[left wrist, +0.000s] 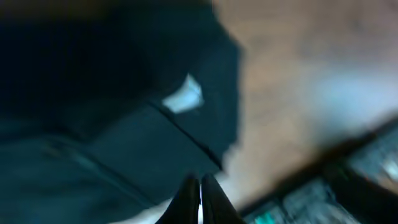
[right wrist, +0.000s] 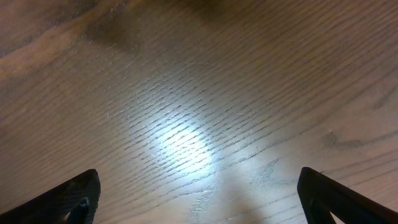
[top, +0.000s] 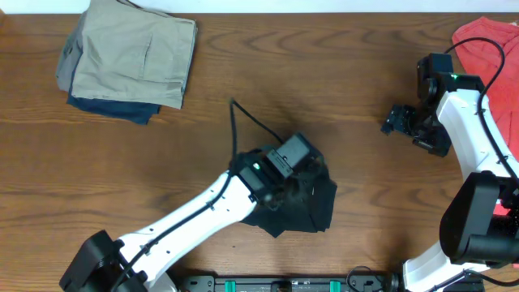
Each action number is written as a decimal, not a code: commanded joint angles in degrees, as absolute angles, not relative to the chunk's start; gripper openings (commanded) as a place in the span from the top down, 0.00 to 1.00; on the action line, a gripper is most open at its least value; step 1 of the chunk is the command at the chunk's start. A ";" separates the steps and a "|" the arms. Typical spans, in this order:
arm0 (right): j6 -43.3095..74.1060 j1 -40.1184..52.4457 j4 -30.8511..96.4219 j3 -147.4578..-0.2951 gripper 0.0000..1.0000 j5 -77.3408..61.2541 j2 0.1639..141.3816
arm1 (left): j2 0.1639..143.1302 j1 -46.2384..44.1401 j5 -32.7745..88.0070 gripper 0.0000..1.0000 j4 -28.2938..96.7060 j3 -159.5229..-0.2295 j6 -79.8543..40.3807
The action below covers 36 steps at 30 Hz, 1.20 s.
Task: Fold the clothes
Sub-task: 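Release the bundle and lift the left gripper away to the upper left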
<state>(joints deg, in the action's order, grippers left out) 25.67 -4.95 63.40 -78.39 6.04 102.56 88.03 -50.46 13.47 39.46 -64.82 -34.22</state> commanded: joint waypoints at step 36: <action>26.33 -5.19 63.44 -79.07 0.01 6.44 101.80 | 96.14 -50.72 19.70 0.93 26.52 -65.93 -34.28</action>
